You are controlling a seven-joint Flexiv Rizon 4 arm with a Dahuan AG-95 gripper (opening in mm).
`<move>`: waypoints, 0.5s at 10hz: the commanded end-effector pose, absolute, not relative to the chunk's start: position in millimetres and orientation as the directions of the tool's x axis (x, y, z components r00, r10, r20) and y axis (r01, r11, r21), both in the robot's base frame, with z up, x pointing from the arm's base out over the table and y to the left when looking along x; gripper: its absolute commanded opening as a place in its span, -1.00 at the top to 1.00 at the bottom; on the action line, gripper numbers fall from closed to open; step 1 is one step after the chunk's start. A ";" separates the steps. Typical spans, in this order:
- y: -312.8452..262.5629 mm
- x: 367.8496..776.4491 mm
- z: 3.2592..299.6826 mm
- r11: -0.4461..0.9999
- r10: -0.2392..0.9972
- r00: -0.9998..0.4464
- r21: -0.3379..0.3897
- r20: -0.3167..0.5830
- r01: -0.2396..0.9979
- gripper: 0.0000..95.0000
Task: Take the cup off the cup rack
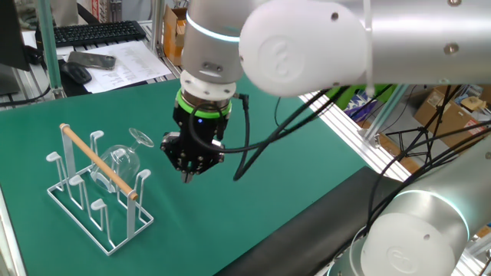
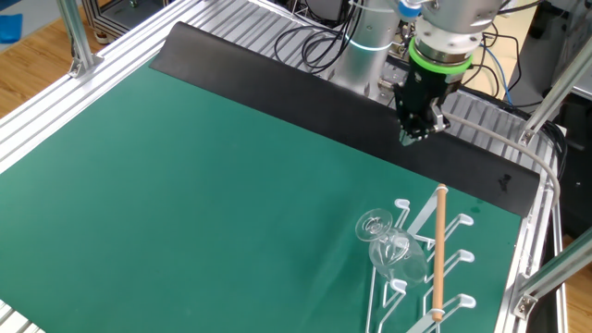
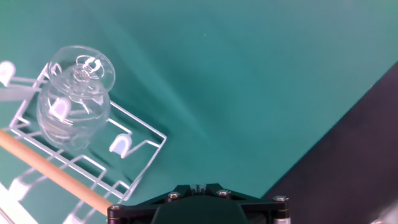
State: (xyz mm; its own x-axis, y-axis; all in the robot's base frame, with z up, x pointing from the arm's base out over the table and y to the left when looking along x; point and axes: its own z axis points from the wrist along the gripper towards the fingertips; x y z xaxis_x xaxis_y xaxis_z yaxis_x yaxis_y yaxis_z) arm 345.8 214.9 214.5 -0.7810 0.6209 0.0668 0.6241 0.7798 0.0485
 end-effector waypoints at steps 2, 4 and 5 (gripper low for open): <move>225.7 353.4 209.5 0.749 0.657 -0.752 0.070 0.050 0.659 1.00; 230.1 363.9 211.1 0.754 0.653 -0.756 0.060 0.047 0.654 1.00; 230.0 366.7 211.2 0.758 0.648 -0.760 0.059 0.046 0.650 1.00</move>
